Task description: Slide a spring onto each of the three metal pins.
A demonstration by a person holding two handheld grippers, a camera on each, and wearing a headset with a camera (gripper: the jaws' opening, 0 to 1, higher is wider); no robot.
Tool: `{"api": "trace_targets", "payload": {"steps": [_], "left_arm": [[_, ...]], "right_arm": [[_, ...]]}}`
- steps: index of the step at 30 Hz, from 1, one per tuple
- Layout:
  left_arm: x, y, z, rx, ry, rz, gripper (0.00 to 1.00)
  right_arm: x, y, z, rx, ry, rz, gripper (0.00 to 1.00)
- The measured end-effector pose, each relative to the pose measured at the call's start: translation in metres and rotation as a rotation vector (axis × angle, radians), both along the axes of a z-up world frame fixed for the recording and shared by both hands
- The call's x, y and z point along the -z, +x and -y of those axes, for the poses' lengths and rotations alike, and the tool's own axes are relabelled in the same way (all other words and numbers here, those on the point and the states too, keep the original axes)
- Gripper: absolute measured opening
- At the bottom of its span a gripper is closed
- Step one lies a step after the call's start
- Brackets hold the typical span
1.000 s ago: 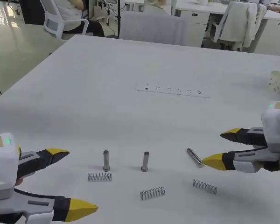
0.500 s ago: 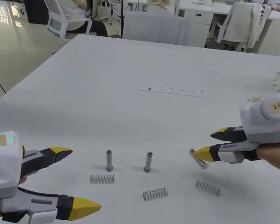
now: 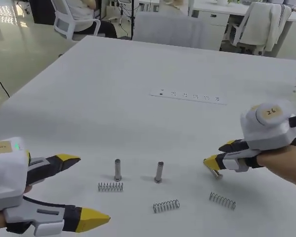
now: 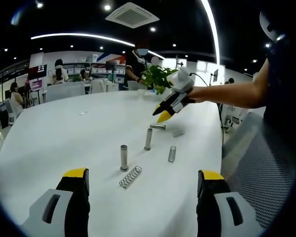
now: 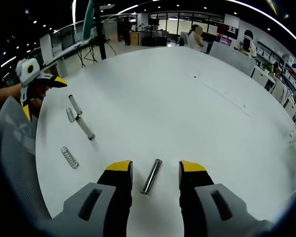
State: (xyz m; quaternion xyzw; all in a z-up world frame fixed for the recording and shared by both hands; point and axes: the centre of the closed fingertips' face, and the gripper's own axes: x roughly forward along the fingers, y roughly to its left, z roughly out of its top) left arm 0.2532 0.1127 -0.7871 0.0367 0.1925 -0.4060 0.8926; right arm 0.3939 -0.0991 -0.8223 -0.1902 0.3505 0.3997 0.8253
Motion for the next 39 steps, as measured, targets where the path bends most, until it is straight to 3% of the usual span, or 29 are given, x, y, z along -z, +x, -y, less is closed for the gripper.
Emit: {"api": "trace_targets", "payload": {"steps": [12,22,39], "left_arm": [[0.002,-0.002,0.0,-0.001,-0.001,-0.008,0.86],[0.003,-0.003,0.0,-0.001,-0.002,-0.013,0.86],[0.002,-0.002,0.0,0.004,0.0,-0.01,0.85]], "right_arm": [[0.019,0.004,-0.001,0.032,-0.055,-0.042,0.25],[0.026,0.012,-0.001,0.07,-0.085,-0.054,0.14],[0.035,0.013,-0.002,0.106,-0.115,-0.086,0.09]]}}
